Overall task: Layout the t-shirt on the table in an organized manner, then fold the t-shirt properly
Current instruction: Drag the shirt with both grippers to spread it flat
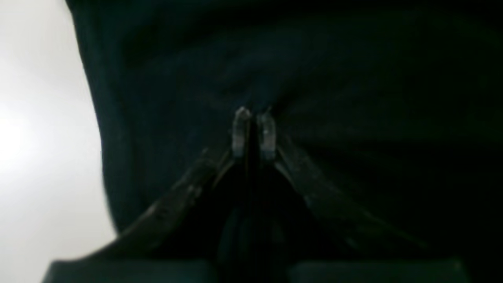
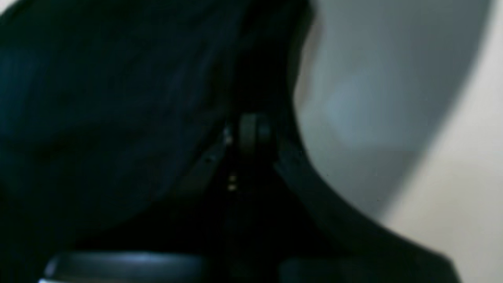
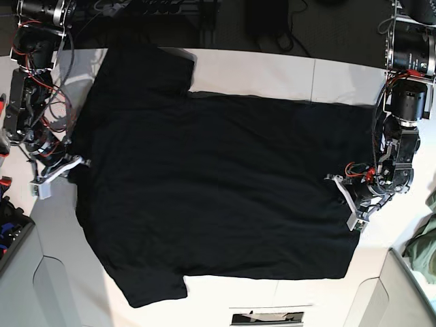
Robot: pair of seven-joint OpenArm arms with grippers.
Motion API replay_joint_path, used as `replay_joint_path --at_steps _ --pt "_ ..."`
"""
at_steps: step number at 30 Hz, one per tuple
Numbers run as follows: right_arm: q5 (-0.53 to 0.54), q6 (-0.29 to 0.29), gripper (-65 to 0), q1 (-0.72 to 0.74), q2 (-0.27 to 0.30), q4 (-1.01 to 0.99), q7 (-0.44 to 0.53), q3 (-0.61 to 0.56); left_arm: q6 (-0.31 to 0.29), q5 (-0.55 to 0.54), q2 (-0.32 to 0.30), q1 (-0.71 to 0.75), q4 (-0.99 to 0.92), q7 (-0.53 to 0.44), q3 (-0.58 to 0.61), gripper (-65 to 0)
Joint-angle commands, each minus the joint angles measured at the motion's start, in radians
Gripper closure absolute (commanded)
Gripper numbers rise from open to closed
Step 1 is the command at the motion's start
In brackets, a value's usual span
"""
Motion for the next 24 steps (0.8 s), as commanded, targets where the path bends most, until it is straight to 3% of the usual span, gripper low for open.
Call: replay_joint_path --at_steps 1,8,15,21,24 --pt "0.011 0.005 0.0 0.022 0.016 -0.001 0.033 -0.013 0.008 0.01 -0.009 -0.013 -0.008 0.014 -0.005 -3.2" --pt "-0.083 0.001 0.0 0.029 0.019 -0.098 0.125 -0.046 0.008 0.014 0.019 -0.021 -0.064 -0.027 -0.005 -3.2" --pt "-0.147 0.0 0.0 0.095 0.02 -0.116 0.126 -0.046 0.007 0.052 0.052 -0.052 -0.064 -0.026 -0.005 -3.2" --pt "-0.145 0.001 0.0 0.153 0.019 -0.146 0.117 -0.046 0.007 0.052 0.051 -0.07 -0.064 -0.01 -0.005 -3.3" --pt "-0.106 0.013 0.0 0.166 0.02 -0.125 0.06 -0.046 0.008 0.051 0.051 -0.089 -0.039 0.023 -0.005 -3.3"
